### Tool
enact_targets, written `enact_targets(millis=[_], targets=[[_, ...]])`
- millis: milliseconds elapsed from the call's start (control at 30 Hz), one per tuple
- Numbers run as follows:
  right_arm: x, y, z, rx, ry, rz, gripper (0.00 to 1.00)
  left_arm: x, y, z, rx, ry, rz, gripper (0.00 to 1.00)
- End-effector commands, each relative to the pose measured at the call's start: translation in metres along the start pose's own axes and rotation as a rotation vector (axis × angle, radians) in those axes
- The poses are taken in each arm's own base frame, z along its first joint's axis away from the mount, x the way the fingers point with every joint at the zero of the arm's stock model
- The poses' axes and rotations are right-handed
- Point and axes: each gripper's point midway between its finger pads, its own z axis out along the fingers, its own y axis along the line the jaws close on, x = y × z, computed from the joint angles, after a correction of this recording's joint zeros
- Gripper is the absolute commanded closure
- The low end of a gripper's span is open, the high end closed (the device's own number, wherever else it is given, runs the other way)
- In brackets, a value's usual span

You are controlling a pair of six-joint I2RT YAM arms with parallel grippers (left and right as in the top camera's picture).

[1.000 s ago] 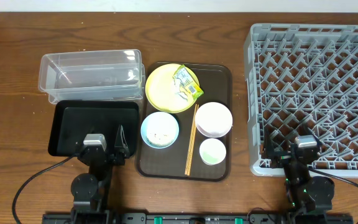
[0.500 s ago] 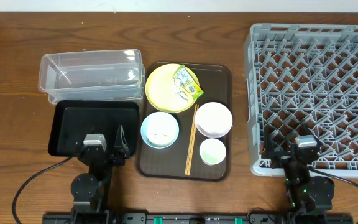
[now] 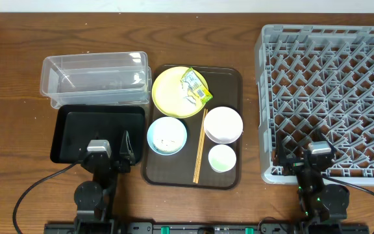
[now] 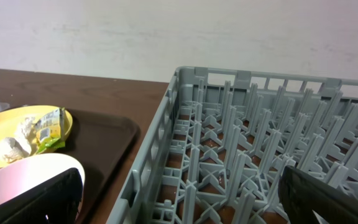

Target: Sort waste into correct bins and load items into the dishwasher rack

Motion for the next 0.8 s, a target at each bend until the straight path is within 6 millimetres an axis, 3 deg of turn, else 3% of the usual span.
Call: enact_targets(millis=[0,533,767], targets=[[0.0,0.0,0.0,-0.003,-0.001,-0.015,0.01,0.015,0.005,0.0,-0.022,0.049,0.013,0.21],[0.0,0.0,0.0,-0.002,-0.002,-0.015,0.01,0.014,0.004,0.0,-0.018,0.047,0.011,0.21],[-0.004,-0.021,-0.004,0.119,0.009,0.058,0.01,0.018,0.005,0.001,-0.028,0.087,-0.105,0.2]])
